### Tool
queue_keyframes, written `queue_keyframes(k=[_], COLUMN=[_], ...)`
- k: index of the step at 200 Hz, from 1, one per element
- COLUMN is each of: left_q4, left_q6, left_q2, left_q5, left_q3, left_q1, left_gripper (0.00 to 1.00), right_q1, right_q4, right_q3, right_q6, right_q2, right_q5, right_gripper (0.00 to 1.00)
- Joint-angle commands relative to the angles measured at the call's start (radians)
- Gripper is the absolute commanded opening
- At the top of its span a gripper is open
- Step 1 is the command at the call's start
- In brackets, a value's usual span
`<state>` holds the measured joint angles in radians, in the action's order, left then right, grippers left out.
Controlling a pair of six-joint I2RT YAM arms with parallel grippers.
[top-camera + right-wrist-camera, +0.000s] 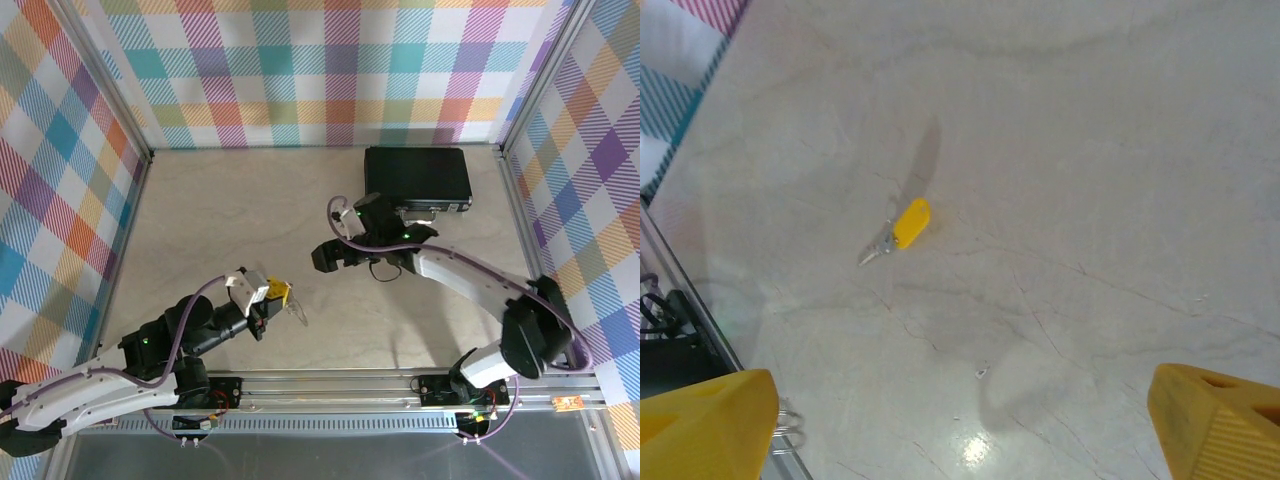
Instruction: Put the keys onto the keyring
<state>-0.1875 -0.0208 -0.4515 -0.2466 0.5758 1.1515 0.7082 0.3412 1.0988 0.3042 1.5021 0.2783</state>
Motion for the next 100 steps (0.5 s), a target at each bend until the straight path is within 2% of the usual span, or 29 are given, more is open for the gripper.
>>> queue_keyframes(k=[1, 59, 100], left_q4=[0.013, -0.024, -0.016], left_q6=[0.017, -0.008, -0.009], left_q2=[0.051, 0.222, 0.242], left_q5=[-0.044, -0.026, -0.010], left_q3=[-0.011, -0.016, -0.011], left_q1=[0.008, 0.008, 0.008], left_gripper=[0.00, 0.00, 0.00], right_q1=[0.013, 0.028, 0.038], right_q4=[-0.103, -0.245, -0.348], right_q3=[0.033, 0.107, 0.146], right_q6=[0.038, 0.078, 0.098], right_q2=[0.086, 0.340, 0.459], right_q5=[0.078, 0.212, 0.278], right_gripper=[0.92, 0.82, 0.73])
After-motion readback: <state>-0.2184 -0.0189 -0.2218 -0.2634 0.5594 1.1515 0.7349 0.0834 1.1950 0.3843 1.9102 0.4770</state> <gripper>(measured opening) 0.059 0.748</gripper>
